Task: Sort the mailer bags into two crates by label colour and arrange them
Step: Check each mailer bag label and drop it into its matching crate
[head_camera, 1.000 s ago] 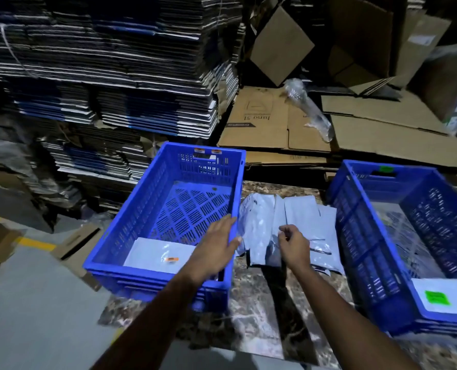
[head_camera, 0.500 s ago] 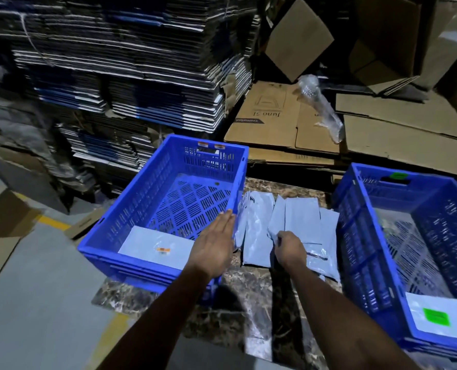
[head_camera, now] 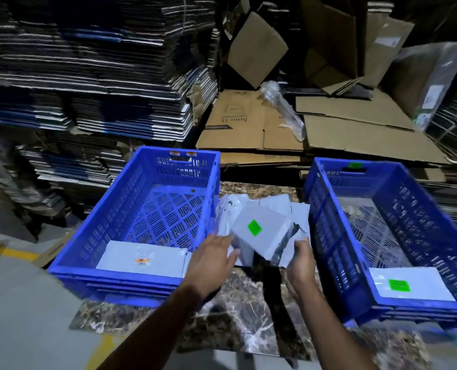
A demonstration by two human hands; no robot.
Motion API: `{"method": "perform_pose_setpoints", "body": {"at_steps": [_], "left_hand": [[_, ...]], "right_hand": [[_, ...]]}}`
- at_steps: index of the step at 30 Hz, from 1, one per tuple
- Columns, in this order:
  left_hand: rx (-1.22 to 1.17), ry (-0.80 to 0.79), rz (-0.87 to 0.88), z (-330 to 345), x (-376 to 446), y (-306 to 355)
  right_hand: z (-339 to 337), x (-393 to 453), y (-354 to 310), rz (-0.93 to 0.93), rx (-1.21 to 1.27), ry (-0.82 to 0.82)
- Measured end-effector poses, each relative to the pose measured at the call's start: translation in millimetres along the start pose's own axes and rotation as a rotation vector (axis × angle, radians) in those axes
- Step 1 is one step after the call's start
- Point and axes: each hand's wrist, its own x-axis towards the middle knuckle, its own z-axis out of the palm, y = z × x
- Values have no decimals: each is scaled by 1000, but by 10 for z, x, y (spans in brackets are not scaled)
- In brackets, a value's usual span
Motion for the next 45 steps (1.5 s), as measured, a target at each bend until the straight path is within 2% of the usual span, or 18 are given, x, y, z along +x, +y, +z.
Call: {"method": "perform_pose_setpoints", "body": {"at_steps": [3, 4, 6, 8, 11, 12, 15, 17, 20, 24, 27, 32, 35, 38, 40, 42, 45], "left_hand": [[-1050, -167, -556, 24, 7, 352], [-1275, -142, -661, 65, 3, 408], [-1471, -30, -709, 101, 19, 468], [-1479, 26, -648, 64, 26, 481], [-1450, 51, -568, -47, 53, 462], [-1432, 64, -547, -96, 59, 476], [-1374, 82, -480, -163, 25, 555], [-1379, 65, -451, -172, -36, 644], [-1439, 27, -441, -101, -130, 723], [-1512, 2, -394, 27, -261, 862], [-1575, -2, -429, 71, -263, 921], [-1551, -22, -431, 86, -203, 988], [-1518, 33, -494, 134, -143, 1011], [-1444, 85, -516, 209, -36, 1066], [-1370, 96, -472, 243, 31, 1168], [-1281, 86, -400, 300, 106, 1289], [-1189, -19, -328, 440, 228, 1428]], "right_hand": [[-43, -345, -59, 170, 332, -97], [-72, -449, -72, 197, 399, -156], [-125, -603, -90, 216, 457, -260], [-216, -668, -113, 196, 413, -309], [-372, -639, -254, 103, 315, -279], [-391, -642, -347, 60, 227, -281], [-393, -702, -572, -93, -243, -250], [-419, -689, -621, -207, -462, -323], [-458, -559, -735, -312, -668, -361], [-419, -295, -987, -283, -835, -454], [-388, -222, -1092, -298, -878, -495], [-500, -279, -1119, -316, -946, -490], [-681, -284, -1130, -328, -1026, -507], [-866, -372, -1138, -274, -847, -502], [-943, -455, -1113, -290, -813, -527], [-1035, -449, -1066, -374, -848, -483], [-1238, -362, -1202, -499, -871, -304]]}}
